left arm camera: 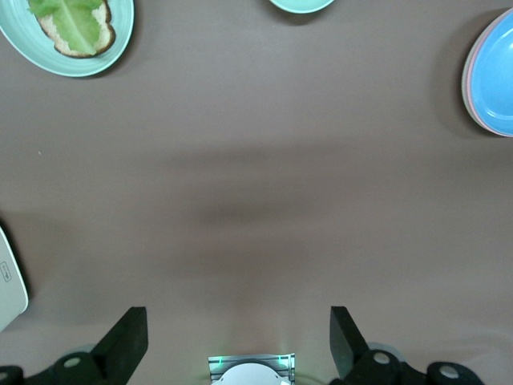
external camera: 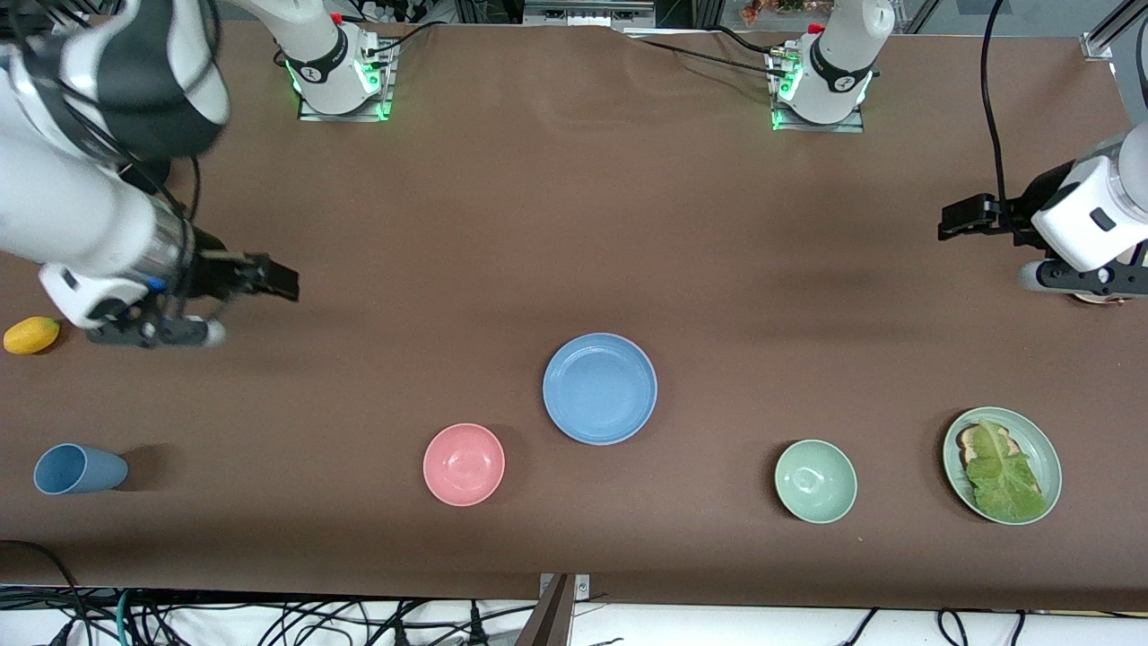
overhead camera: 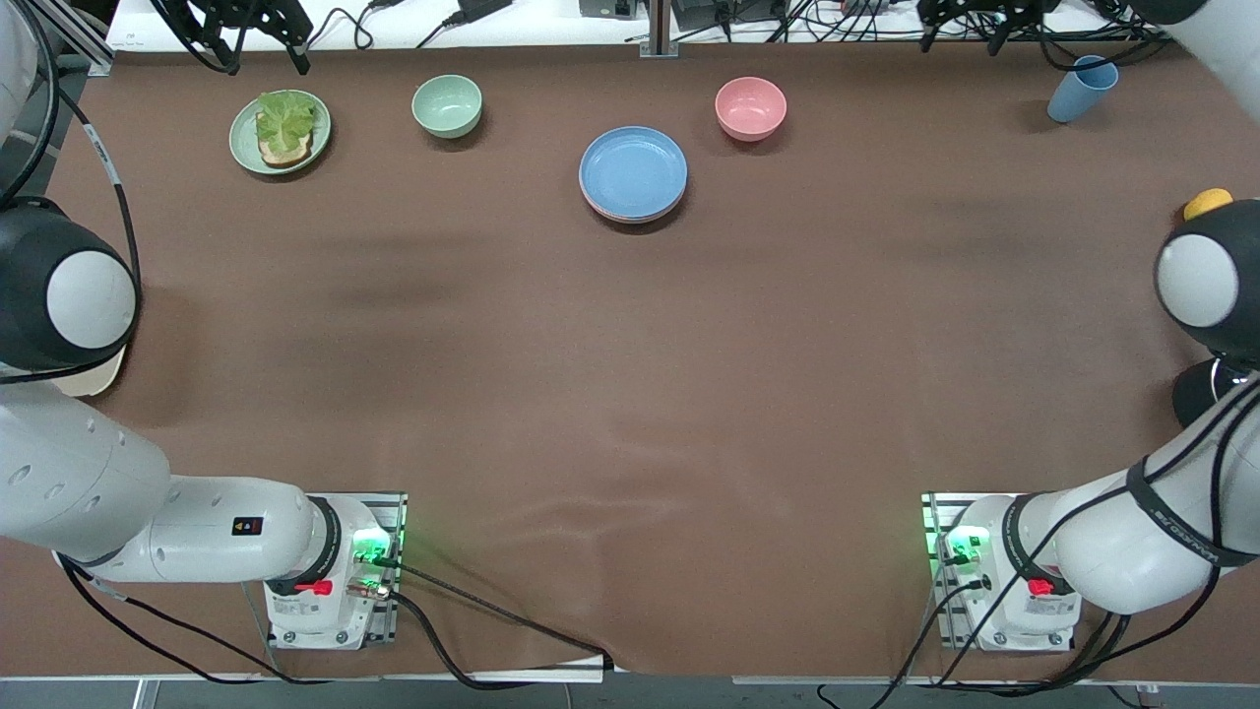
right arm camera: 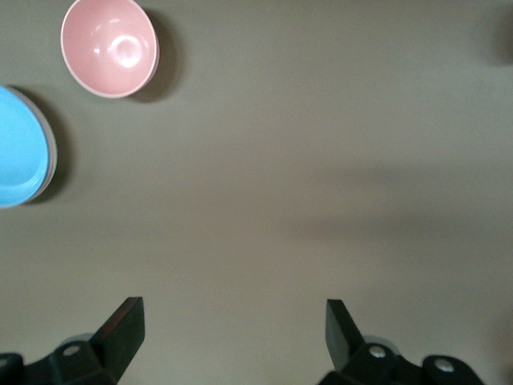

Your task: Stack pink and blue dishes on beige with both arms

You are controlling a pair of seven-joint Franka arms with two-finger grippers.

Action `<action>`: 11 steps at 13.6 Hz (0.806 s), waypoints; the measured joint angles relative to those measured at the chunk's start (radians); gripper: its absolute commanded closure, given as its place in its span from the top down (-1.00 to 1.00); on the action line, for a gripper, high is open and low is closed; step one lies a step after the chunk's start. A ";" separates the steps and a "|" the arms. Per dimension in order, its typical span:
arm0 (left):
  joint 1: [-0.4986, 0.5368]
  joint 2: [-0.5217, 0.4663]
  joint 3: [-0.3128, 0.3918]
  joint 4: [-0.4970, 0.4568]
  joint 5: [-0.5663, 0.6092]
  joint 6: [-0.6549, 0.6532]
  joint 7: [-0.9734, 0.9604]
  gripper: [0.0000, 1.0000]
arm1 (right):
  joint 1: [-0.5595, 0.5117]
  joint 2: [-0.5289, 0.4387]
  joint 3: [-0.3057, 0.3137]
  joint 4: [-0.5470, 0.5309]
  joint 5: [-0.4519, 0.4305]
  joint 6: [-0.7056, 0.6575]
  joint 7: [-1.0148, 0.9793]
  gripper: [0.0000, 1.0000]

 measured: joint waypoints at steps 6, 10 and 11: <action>0.007 0.004 -0.001 0.001 0.000 0.000 0.000 1.00 | -0.150 -0.155 0.188 -0.169 -0.125 -0.011 -0.031 1.00; 0.007 0.004 -0.001 0.001 0.000 0.000 0.000 1.00 | -0.251 -0.214 0.302 -0.195 -0.153 -0.014 -0.054 1.00; 0.007 0.004 -0.001 0.001 0.000 0.000 0.000 1.00 | -0.259 -0.220 0.301 -0.195 -0.153 -0.018 -0.083 1.00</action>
